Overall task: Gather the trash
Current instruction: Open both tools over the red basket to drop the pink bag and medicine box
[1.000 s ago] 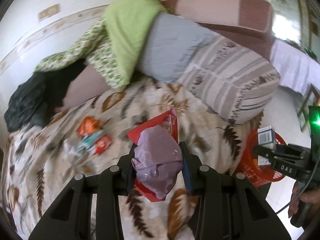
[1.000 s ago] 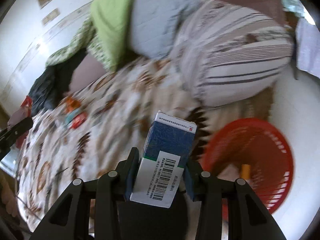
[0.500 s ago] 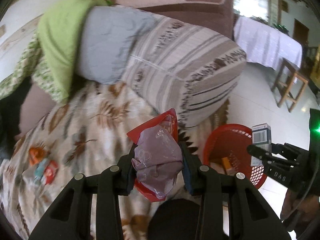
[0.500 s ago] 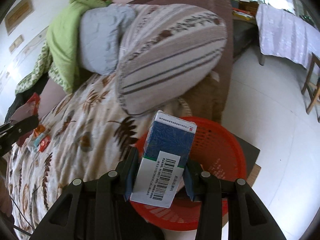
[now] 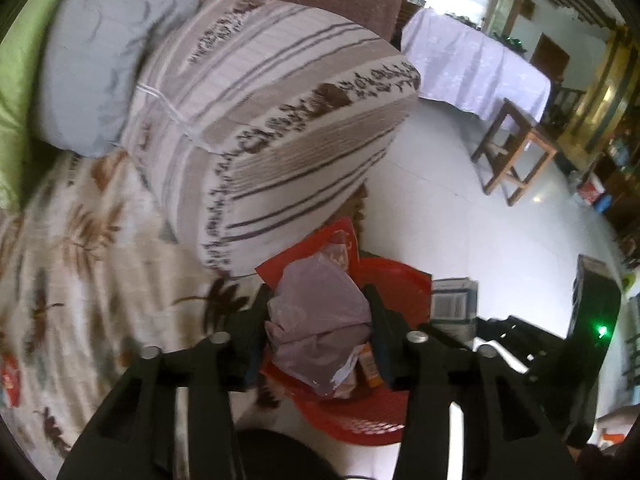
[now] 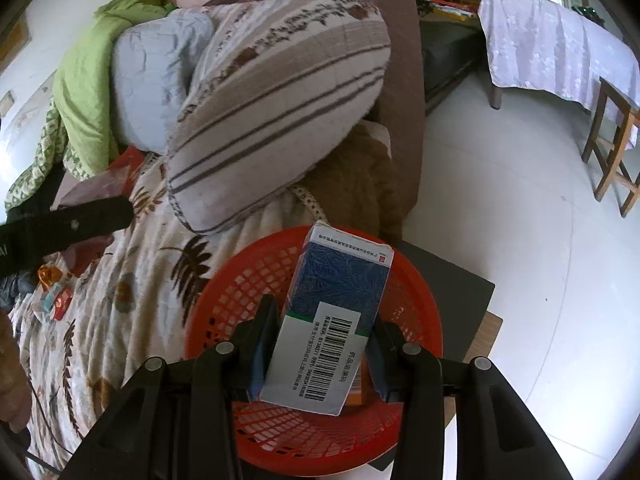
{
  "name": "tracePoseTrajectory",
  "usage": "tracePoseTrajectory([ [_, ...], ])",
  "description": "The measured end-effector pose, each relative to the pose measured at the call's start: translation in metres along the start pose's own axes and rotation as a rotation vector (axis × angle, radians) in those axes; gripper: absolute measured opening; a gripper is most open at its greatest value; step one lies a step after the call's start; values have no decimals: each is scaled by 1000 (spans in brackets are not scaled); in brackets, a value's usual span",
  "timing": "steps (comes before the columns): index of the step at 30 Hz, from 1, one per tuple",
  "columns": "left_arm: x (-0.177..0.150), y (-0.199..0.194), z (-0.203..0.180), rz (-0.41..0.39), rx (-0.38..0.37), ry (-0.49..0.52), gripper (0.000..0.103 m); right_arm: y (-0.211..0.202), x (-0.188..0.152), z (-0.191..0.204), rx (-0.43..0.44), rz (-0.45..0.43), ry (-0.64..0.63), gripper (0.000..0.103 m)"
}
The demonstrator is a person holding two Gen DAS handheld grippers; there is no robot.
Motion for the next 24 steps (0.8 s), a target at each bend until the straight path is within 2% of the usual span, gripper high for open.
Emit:
tracePoseTrajectory([
  [1,0,2,0,-3,-8,-6,60,2,-1,-2,-1,5,6,45],
  [2,0,0,0,-10,-18,-13,67,5,-2,-4,-5,15,13,52],
  [5,-1,-7,3,-33,-33,-28,74,6,-3,-6,-8,13,28,69],
  [7,-3,-12,9,-45,-10,-38,77,5,-2,-4,-9,7,27,70],
  [14,-13,-41,32,-72,73,-84,77,-2,0,13,15,-4,14,70],
  [21,-40,-96,63,-126,245,-100,77,-14,-3,47,57,-16,-40,70],
  [24,-58,-126,86,-151,325,-123,77,-20,-7,78,97,-14,-99,70],
])
Point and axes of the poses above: each gripper's, at about its wrist camera, not at the fingertips, and y roughly the way its jaws point, z to its left, x to its top, the point moved 6 cm from there along y, roughly the way its jaws point, and after that the axes turned 10 degrees about -x, right-handed, at the moved point
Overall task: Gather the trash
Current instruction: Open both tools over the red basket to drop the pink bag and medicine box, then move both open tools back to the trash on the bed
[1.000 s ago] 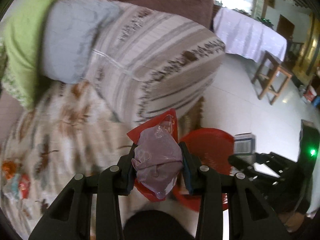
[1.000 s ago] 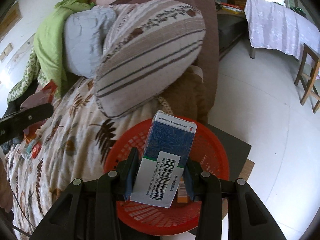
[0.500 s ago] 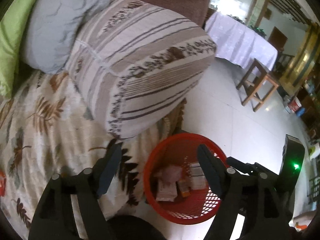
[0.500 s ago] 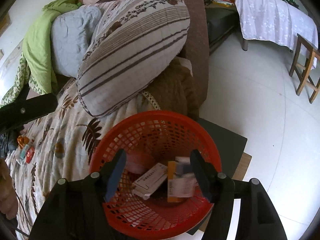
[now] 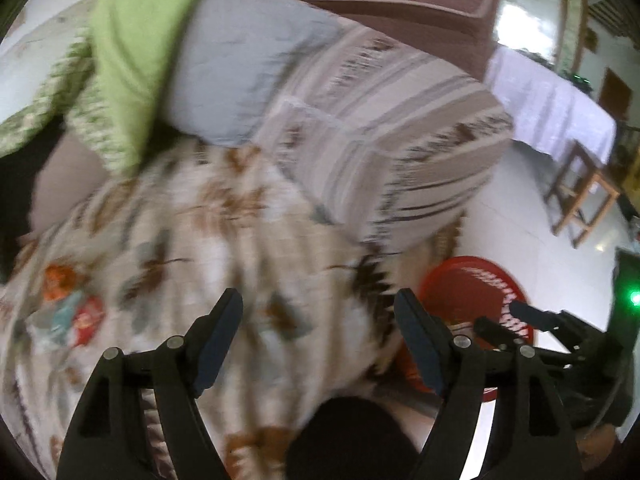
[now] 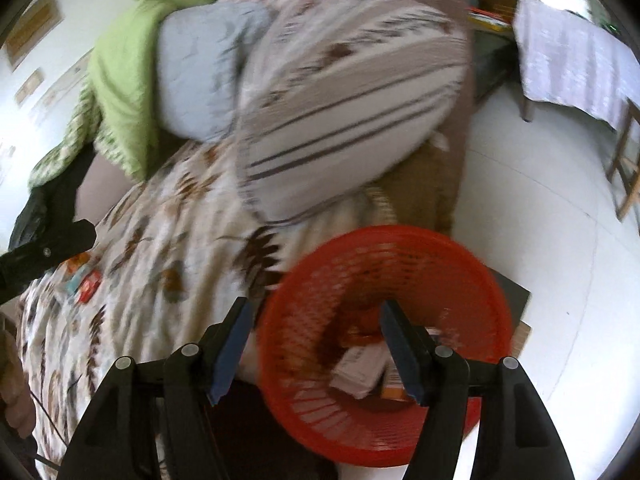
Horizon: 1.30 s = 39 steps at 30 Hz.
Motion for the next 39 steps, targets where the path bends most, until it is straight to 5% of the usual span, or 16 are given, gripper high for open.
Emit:
tracePoseTrajectory([
  [10,-49,-73,145,-49,281,-144,77,-7,-13,116,136,16,-192,70],
  [17,-88,-111,280,-51,507,-305,77,1,-23,193,241,61,-315,70],
  [21,-108,-112,354,-38,529,-445,77,8,-27,233,287,78,-369,71],
  [27,-106,-91,421,-35,522,-519,78,27,-34,268,313,110,-427,71],
  [39,-104,-18,458,-7,357,-628,81,61,-25,356,383,96,-555,71],
])
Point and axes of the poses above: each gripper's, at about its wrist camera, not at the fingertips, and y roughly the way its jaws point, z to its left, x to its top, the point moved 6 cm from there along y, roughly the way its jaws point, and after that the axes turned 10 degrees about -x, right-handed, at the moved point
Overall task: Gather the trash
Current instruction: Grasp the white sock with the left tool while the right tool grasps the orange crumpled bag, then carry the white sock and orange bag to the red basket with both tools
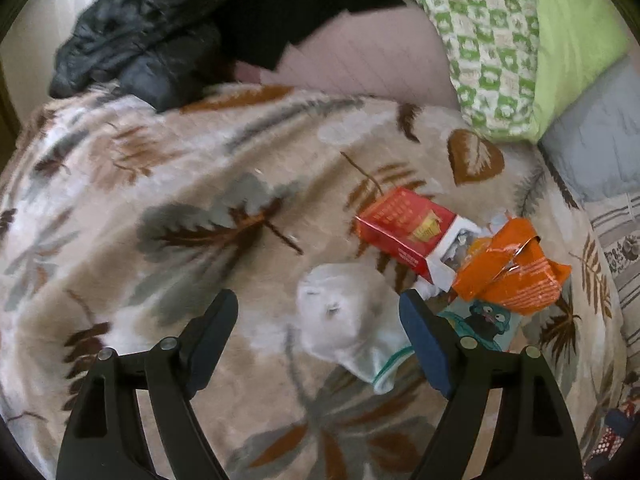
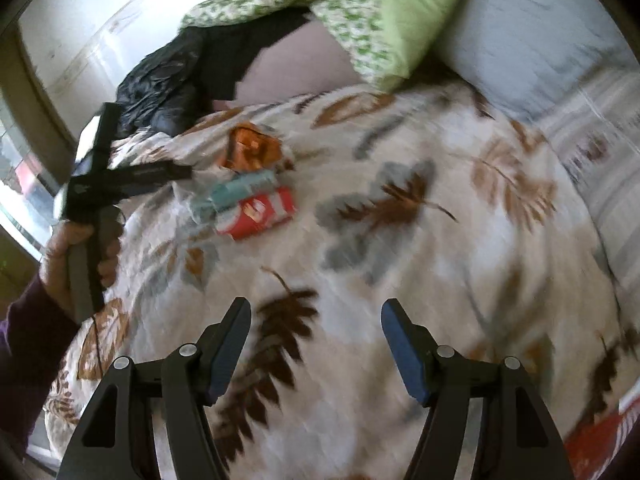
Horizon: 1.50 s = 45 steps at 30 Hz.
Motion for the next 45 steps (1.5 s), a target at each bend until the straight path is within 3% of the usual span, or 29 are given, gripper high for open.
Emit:
tracePoseTrajectory([
  [1,-2,7,-1,24,-10,-5,58,5,8,8,11,-9,-15,71],
  [2,-6,12,-2,48,-14,-9,20,8,13,13,20,-14,-24,71],
  [3,-12,19,-2,83,-14,-17,21,14,23,22,36,-24,-40,71],
  [12,-38,-40,-1,-8,37,20,20,65,96,70,61,-73,-158,72],
  [19,-64,-75,-1,-31,17,-5,21,123,129,92,62,-10,-155,72],
  [21,-70,-80,-3,-33,20,-8,21,134,129,96,64,11,-140,51],
  [23,-73,-84,-5,-35,9,-13,21,136,127,97,95,32,-117,45],
  [34,-95,-120,-3,-65,18,-68,21,72,101,90,123,-21,-105,41],
  [39,-109,-138,-9,-70,37,-63,21,35,69,81,157,-15,-90,41],
  [45,-123,-165,-21,-103,72,-53,21,-4,37,76,139,-56,-111,41],
])
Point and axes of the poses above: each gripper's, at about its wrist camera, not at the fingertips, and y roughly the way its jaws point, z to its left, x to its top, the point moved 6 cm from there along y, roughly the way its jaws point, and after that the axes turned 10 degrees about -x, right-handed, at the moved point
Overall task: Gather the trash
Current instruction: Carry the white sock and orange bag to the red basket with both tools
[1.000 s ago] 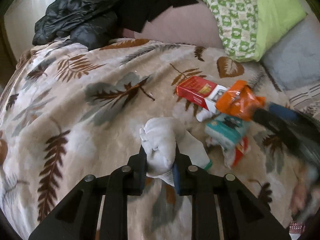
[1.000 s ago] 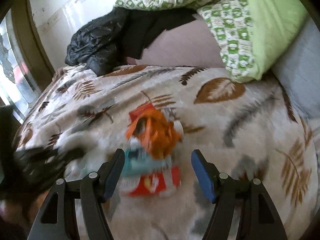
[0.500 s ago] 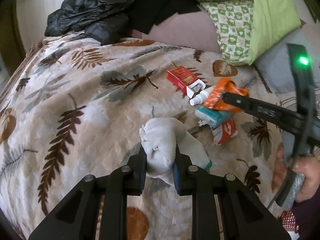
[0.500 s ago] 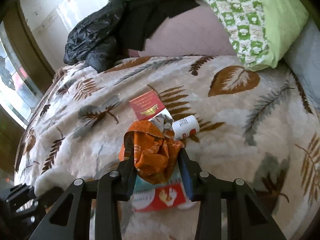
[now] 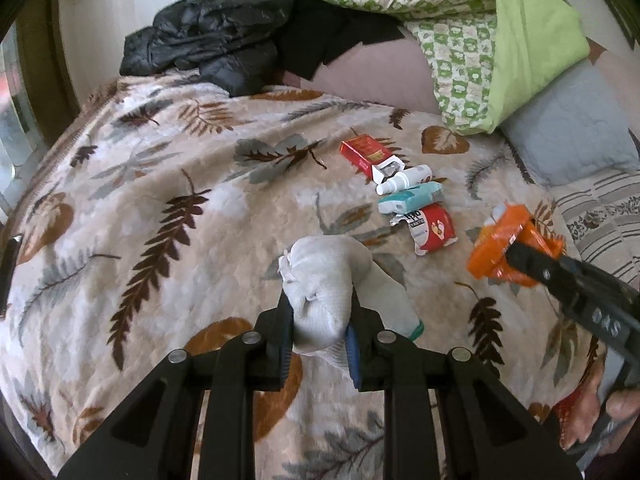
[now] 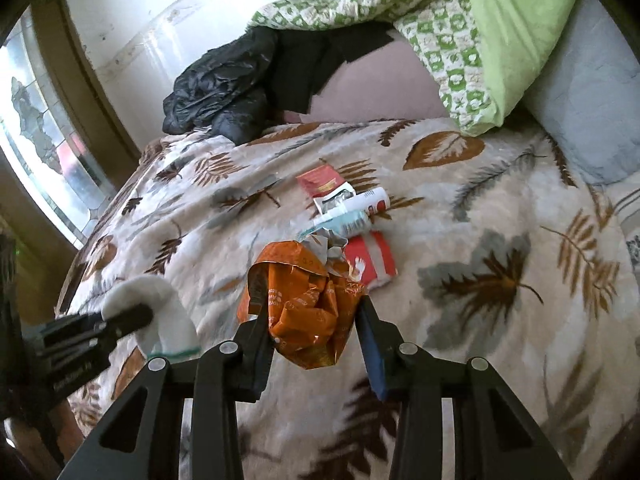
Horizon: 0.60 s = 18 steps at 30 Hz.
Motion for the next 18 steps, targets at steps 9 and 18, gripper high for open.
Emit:
tracePoseTrajectory([
  [9,-7,-41,-20,-73,88,82,21,-52,-32,6,-1,-49,12,41],
  [18,-14,-71,-38,-124,116,134,21,-85,-58,1,-20,-65,36,41],
])
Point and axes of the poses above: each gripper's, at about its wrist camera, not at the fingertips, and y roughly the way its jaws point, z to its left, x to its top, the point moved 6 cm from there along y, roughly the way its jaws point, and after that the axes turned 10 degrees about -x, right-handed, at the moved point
